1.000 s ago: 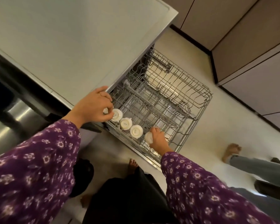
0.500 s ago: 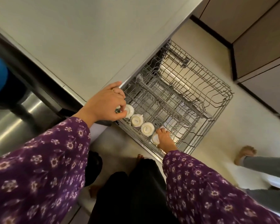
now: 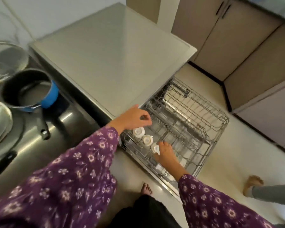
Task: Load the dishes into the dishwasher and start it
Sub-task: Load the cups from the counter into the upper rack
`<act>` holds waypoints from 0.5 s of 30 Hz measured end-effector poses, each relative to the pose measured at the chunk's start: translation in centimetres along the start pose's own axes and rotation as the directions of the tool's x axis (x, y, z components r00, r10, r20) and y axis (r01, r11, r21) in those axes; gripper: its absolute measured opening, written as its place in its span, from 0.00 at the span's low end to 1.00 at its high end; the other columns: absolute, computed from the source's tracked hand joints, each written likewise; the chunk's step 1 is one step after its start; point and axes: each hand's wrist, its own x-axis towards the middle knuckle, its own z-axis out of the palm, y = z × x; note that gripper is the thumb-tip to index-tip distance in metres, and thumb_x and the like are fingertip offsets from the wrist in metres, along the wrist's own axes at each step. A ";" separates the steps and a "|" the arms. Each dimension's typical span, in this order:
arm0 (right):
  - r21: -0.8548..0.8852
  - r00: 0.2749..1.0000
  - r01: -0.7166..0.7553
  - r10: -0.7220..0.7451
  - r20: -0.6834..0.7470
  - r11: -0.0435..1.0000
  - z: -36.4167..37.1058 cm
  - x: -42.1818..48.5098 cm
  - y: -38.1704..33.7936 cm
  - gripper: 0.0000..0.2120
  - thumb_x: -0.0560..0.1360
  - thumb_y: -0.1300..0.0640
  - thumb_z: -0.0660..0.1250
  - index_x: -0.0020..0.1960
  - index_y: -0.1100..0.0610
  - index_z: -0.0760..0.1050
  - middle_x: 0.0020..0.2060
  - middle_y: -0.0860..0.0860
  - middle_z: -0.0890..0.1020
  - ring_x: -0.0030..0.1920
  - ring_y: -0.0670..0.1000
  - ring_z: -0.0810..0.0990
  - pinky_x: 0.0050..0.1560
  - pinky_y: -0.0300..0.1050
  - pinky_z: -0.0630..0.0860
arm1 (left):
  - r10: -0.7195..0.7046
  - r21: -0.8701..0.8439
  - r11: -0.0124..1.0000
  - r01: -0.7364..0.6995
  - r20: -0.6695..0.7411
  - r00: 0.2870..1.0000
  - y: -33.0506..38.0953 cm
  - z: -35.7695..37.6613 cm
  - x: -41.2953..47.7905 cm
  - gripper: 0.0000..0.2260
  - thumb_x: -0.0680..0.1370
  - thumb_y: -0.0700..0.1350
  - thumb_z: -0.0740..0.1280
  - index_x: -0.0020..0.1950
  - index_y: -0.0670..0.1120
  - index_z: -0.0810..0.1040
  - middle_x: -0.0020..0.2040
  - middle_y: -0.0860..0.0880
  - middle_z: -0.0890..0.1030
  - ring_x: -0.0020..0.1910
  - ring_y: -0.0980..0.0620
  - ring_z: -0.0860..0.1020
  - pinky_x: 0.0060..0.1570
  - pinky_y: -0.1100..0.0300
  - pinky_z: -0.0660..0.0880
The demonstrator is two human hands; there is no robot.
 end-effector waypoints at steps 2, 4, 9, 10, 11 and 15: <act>0.047 0.991 0.137 -0.136 -0.012 0.989 -1.0 -1.3 -3.2 0.20 0.76 0.57 0.63 0.67 0.60 0.67 0.63 0.56 0.71 0.64 0.56 0.69 0.63 0.47 0.67 | -0.058 -0.153 0.987 0.040 -0.119 0.991 1.3 -0.2 -2.4 0.05 0.75 0.52 0.68 0.48 0.53 0.81 0.43 0.60 0.80 0.43 0.66 0.77 0.51 0.69 0.72; 0.074 0.953 0.303 -0.303 -0.013 0.950 -1.7 -3.0 -7.4 0.15 0.75 0.58 0.64 0.61 0.61 0.73 0.57 0.57 0.77 0.60 0.56 0.74 0.59 0.44 0.68 | -0.078 -0.136 0.989 0.055 -0.171 0.982 2.1 -0.9 -6.5 0.04 0.76 0.51 0.68 0.48 0.53 0.80 0.44 0.60 0.81 0.41 0.68 0.77 0.42 0.74 0.68; 0.130 0.776 0.624 -0.631 0.010 0.770 -1.5 -7.5 -19.3 0.10 0.73 0.60 0.67 0.51 0.66 0.78 0.47 0.60 0.81 0.48 0.58 0.78 0.53 0.49 0.73 | -0.092 0.137 0.982 0.129 -0.244 0.965 1.6 -4.9 -18.6 0.06 0.76 0.48 0.66 0.51 0.50 0.80 0.47 0.54 0.81 0.48 0.56 0.76 0.49 0.59 0.72; 0.125 0.738 0.664 -0.673 0.052 0.738 -1.1 -8.5 -21.8 0.10 0.74 0.59 0.66 0.52 0.63 0.77 0.48 0.58 0.81 0.49 0.56 0.78 0.54 0.47 0.72 | -0.119 0.158 0.973 0.171 -0.291 0.949 1.4 -5.9 -21.3 0.07 0.76 0.49 0.65 0.51 0.51 0.79 0.47 0.55 0.81 0.48 0.56 0.76 0.49 0.59 0.73; 0.125 0.704 0.694 -0.705 0.089 0.709 -0.7 -9.2 -24.0 0.10 0.74 0.57 0.65 0.52 0.61 0.77 0.48 0.56 0.81 0.49 0.54 0.78 0.54 0.46 0.72 | -0.136 0.168 0.965 0.200 -0.332 0.934 1.2 -6.7 -23.7 0.07 0.76 0.49 0.65 0.51 0.52 0.79 0.48 0.56 0.80 0.48 0.57 0.76 0.48 0.59 0.73; 0.106 0.547 0.810 -0.808 0.218 0.577 1.5 -12.7 -33.6 0.07 0.73 0.56 0.64 0.48 0.55 0.78 0.45 0.51 0.82 0.47 0.50 0.79 0.51 0.47 0.75 | -0.208 0.117 0.939 0.324 -0.557 0.804 -0.1 -9.1 -35.6 0.06 0.75 0.51 0.65 0.50 0.54 0.79 0.47 0.58 0.81 0.46 0.61 0.77 0.46 0.63 0.73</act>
